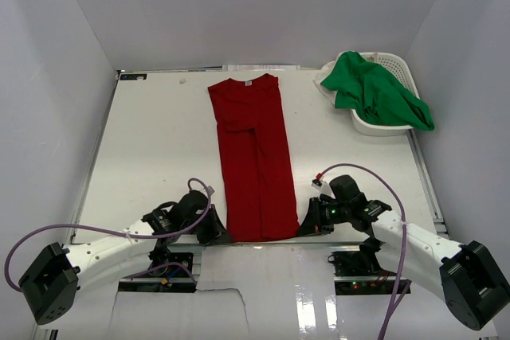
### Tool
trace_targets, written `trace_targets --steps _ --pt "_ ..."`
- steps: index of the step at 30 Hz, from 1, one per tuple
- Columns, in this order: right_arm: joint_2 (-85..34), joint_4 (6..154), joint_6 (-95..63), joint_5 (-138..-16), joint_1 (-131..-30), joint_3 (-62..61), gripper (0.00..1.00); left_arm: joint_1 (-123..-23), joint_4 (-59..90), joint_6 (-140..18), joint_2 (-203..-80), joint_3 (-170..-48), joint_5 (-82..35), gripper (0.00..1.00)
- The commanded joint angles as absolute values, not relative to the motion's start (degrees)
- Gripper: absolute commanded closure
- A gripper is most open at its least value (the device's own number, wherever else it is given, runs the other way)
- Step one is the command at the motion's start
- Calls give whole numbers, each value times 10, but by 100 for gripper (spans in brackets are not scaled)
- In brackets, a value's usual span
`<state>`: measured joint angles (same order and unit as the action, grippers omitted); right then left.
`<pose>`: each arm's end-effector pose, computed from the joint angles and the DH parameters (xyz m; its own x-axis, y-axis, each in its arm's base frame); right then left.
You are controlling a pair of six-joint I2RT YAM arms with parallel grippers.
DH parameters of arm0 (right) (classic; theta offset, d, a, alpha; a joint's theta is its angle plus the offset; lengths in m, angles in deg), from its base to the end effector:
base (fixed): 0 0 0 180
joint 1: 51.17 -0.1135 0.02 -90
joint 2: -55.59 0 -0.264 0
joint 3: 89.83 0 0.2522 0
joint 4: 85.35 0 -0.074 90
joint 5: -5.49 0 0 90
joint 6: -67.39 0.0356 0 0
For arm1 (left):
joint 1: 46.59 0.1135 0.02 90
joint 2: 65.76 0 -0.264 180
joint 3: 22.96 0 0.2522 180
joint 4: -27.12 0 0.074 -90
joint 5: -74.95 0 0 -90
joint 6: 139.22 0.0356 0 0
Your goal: Fold and stack the t-shirts
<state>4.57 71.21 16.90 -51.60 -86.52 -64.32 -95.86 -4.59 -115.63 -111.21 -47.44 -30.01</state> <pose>0.1110 0.1024 0.1318 -0.9687 -0.0323 -0.2460 -0.2079 0.6466 0.7339 0.0818 -0.1091 0.1252 -0.9722 -0.2278 -0.0545 -0.1417 0.7571 -0.6378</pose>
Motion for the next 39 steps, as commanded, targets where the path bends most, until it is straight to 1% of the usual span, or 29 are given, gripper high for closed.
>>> trace_targets --steps 1,7,26,34,39 --pt "57 673 146 -523 -868 -595 92 -962 -100 -1132 -1120 -526 -287 100" --pt "46 639 127 -528 -868 -549 92 -962 -142 -1108 -1146 -607 -267 100" --pt "15 598 96 -540 -867 -452 92 -961 -214 -1131 -1111 -673 -217 100" --pt "-2 587 85 -545 -865 -407 92 -956 -219 -1113 -1138 -722 -208 100" --pt "-24 575 75 -549 -865 -372 92 -952 -228 -1094 -1160 -774 -199 100"
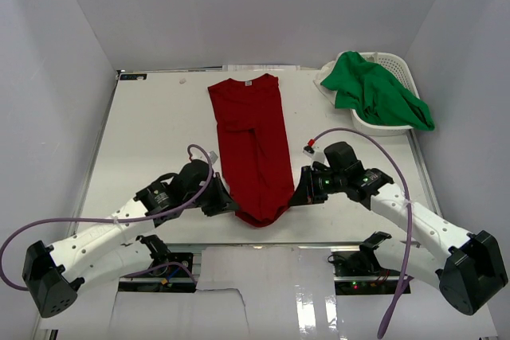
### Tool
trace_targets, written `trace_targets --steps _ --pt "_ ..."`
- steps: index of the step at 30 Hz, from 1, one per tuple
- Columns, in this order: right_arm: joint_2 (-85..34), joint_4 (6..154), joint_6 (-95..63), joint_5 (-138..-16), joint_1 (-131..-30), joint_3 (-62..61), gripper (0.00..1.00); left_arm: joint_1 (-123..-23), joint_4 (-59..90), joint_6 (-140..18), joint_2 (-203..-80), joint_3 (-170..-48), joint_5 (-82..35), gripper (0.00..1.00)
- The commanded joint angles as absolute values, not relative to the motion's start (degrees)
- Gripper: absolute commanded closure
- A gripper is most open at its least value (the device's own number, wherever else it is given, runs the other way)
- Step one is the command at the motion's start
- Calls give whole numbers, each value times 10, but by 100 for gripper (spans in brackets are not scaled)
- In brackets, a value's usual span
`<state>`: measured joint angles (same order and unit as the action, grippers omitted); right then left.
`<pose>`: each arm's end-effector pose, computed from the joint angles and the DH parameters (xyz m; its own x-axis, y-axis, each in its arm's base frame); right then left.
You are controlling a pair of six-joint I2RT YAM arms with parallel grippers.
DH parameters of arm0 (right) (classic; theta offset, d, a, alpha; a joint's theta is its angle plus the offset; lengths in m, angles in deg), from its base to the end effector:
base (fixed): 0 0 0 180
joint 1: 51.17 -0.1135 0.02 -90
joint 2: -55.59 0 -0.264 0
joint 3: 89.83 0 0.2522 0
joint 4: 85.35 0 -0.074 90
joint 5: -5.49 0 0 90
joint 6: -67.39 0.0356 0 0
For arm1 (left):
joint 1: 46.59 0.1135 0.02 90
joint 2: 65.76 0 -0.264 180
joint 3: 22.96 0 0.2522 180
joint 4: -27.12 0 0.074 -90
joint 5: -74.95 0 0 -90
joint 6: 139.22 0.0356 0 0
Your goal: Fold and stack the t-shirts
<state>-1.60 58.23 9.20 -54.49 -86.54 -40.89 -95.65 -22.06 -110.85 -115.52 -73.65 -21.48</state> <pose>0.1537 0.1309 0.2255 -0.9043 -0.0822 -0.4190 -0.3703 0.6395 0.6738 0.1113 -0.1344 0.2375 -0.9358 -0.2556 -0.2429 -0.0503 0.7785 -0.6256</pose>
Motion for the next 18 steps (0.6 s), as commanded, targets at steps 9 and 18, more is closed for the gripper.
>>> trace_targets --steps 9,18 --pt "-50 548 48 -545 -837 -317 92 -914 -250 -1064 -1167 -810 -201 100" --pt "-86 546 14 -530 -798 -305 92 -828 -229 -1029 -1167 -782 -266 100"
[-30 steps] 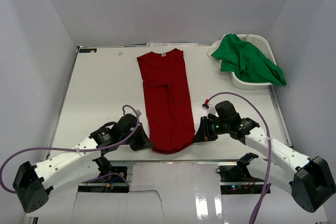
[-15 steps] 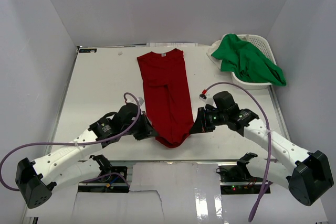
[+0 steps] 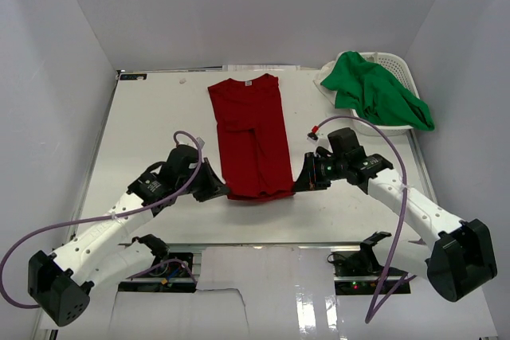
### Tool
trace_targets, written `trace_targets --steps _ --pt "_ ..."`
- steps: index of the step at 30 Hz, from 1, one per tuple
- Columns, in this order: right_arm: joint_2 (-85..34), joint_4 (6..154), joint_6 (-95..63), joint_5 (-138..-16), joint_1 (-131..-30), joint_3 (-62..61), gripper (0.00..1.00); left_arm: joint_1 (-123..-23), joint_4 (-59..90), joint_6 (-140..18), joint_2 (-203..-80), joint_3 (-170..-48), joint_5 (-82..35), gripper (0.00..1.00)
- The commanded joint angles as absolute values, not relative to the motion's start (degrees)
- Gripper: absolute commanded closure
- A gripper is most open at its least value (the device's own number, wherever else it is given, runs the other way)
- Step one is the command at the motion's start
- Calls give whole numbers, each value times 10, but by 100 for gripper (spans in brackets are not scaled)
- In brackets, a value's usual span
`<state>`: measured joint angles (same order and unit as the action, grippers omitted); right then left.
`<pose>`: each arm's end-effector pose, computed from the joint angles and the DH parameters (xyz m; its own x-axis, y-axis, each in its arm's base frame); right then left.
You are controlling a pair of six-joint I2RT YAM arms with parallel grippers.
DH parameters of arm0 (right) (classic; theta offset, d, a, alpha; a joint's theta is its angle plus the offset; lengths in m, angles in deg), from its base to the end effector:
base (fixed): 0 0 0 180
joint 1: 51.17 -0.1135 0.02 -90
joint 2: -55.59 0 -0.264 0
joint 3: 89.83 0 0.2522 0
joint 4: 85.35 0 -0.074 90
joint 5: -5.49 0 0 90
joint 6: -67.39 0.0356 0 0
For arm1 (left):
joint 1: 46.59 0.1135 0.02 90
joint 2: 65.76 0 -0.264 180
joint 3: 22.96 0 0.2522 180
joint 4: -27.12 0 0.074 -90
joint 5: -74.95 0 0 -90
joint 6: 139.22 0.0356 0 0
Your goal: Fold and stack the t-shirts
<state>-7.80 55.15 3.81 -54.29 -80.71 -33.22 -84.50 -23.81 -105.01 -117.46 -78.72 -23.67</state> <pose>0.1866 0.1263 0.2440 -0.8873 -0.0609 -0.4571 -0.3728 0.6782 0.6333 0.1408 -0.1164 0.2588 -0.8930 -0.3409 -0.2939 -0.0892 0.7740 -0.6269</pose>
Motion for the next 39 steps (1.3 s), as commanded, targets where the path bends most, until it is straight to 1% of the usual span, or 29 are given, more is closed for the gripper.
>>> trace_targets --steps 1,9,20,27,39 --pt "-90 546 11 -528 -793 -300 92 -820 -224 -1025 -1169 -780 -272 100" --pt "-131 548 -11 -510 -767 -275 92 -786 -207 -1003 -1197 -789 -295 100" --pt "-222 545 -39 -479 -739 -201 92 -693 -184 -952 -1274 -821 -359 100" --pt "-271 543 -53 -469 -731 -167 92 -655 -174 -933 -1312 -847 -376 100" --pt "-355 521 -81 -463 -722 -79 92 -637 -158 -905 -1400 -905 -379 100"
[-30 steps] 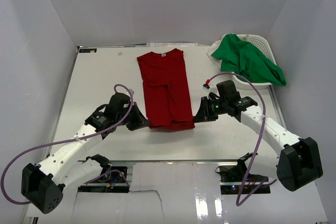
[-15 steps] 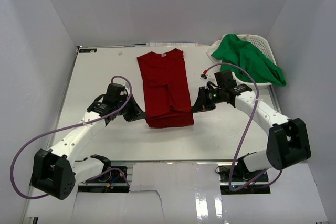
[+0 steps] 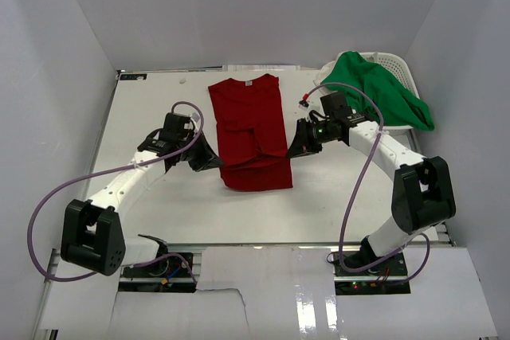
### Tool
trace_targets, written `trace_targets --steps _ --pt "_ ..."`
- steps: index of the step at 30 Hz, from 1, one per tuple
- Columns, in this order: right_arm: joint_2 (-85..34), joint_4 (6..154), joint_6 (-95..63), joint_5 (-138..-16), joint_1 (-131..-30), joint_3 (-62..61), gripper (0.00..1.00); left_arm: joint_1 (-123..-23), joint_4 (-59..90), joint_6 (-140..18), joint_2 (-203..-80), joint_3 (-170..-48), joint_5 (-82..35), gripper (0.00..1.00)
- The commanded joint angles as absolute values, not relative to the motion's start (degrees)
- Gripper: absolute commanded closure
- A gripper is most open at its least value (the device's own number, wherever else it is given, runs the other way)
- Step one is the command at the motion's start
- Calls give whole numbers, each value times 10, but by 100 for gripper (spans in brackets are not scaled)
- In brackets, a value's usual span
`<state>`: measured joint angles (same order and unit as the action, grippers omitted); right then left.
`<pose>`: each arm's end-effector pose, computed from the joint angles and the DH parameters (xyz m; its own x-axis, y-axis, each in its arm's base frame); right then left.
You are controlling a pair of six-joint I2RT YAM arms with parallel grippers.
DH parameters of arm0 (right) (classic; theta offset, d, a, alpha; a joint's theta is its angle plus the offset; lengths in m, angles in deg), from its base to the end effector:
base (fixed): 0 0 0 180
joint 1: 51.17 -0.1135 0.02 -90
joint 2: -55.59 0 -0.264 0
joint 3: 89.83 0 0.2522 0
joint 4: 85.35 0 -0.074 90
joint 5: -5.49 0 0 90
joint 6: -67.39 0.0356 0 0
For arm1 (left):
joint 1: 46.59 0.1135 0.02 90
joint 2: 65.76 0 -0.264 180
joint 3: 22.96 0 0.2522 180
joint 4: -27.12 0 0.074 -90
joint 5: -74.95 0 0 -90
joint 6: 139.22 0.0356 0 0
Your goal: Fold and stack the t-shirts
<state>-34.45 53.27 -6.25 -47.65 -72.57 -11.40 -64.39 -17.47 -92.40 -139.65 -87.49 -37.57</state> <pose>0.2984 0.1399 0.2449 -0.8903 -0.1069 -0.4427 -0.3933 0.6704 0.6292 0.2419 -0.0920 0.2397 -0.9014 -0.3745 -0.2172 -0.1644 0.7602 -0.6285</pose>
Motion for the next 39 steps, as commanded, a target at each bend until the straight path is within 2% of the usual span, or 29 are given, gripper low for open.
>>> trace_targets --steps 1,23,39 --pt "-364 521 -83 -462 -721 -73 92 -637 -158 -904 -1404 -909 -378 100" --pt "-472 499 -110 -455 -700 47 92 -598 -126 -860 -1536 -984 -385 100" --pt "-536 485 -116 -456 -700 116 92 -592 -118 -844 -1573 -1017 -373 100"
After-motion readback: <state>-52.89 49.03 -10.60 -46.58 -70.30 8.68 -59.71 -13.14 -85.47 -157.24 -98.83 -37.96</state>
